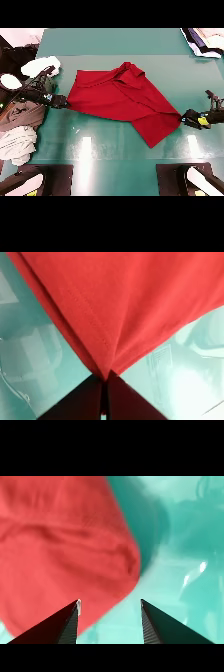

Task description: Fold the shirts.

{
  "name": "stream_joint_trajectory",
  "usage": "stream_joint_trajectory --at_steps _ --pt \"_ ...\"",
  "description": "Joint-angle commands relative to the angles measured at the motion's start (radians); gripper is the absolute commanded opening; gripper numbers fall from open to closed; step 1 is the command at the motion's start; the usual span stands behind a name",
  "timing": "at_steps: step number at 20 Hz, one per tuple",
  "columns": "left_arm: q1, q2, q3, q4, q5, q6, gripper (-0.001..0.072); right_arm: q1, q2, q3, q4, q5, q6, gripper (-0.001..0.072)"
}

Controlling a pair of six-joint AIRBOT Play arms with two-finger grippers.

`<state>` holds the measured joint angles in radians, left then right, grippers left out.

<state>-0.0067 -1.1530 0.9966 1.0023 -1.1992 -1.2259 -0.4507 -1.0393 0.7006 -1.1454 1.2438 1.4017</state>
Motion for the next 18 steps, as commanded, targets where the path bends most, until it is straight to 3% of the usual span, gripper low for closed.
stream_joint_trajectory --at_steps 1,4,7,9,14,18 --pt "0.001 0.003 0.000 0.000 -0.019 -0.005 0.0022 -0.010 -0.074 -0.027 0.024 -0.075 -0.013 0.0445" --pt "0.001 0.003 0.000 0.000 -0.020 -0.006 0.0022 -0.010 -0.130 -0.027 0.029 -0.075 -0.016 0.0420" --pt "0.001 0.003 0.000 0.000 -0.021 -0.009 0.0022 0.024 -0.149 -0.027 0.028 -0.085 -0.021 0.0216" --pt "0.001 0.003 0.000 -0.007 -0.029 -0.027 0.0022 0.066 -0.150 -0.027 0.029 -0.079 -0.035 0.0019" --pt "0.002 0.003 0.129 -0.021 -0.115 -0.056 0.0021 0.132 -0.060 0.016 0.089 0.069 -0.039 0.0018" --pt "0.002 0.003 0.485 -0.046 -0.170 -0.087 0.0022 0.083 0.100 0.248 0.382 0.079 -0.039 0.0018"
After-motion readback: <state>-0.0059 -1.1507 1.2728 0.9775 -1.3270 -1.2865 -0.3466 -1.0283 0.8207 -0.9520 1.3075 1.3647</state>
